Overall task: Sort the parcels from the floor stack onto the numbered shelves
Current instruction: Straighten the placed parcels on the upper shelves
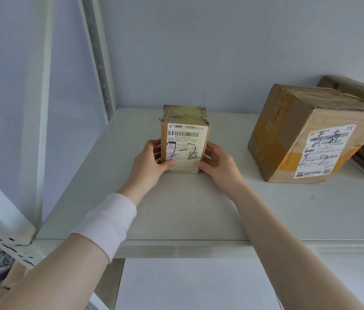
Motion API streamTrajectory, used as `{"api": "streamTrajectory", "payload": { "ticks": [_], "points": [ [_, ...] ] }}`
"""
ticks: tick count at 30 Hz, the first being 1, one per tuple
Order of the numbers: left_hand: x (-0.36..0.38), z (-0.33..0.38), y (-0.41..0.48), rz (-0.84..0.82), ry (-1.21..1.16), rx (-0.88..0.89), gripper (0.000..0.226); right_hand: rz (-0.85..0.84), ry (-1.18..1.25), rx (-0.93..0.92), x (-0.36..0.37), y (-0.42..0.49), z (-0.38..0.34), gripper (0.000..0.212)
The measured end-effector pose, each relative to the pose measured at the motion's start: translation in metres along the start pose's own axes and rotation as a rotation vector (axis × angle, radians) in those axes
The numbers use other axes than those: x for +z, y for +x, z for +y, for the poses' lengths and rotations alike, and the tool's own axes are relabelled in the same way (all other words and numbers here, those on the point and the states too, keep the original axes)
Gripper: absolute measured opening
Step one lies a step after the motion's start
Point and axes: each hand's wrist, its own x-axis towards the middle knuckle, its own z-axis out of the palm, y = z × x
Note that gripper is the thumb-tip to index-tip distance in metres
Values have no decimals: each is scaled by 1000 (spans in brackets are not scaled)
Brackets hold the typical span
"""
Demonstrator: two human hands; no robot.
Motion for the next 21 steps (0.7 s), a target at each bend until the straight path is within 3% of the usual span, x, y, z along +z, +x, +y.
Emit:
{"api": "streamTrajectory", "payload": {
  "ticks": [21],
  "points": [
    [2, -1, -7, 7, 21, 7, 55, -5, -64, -23, -3, -6, -1, 65]
  ]
}}
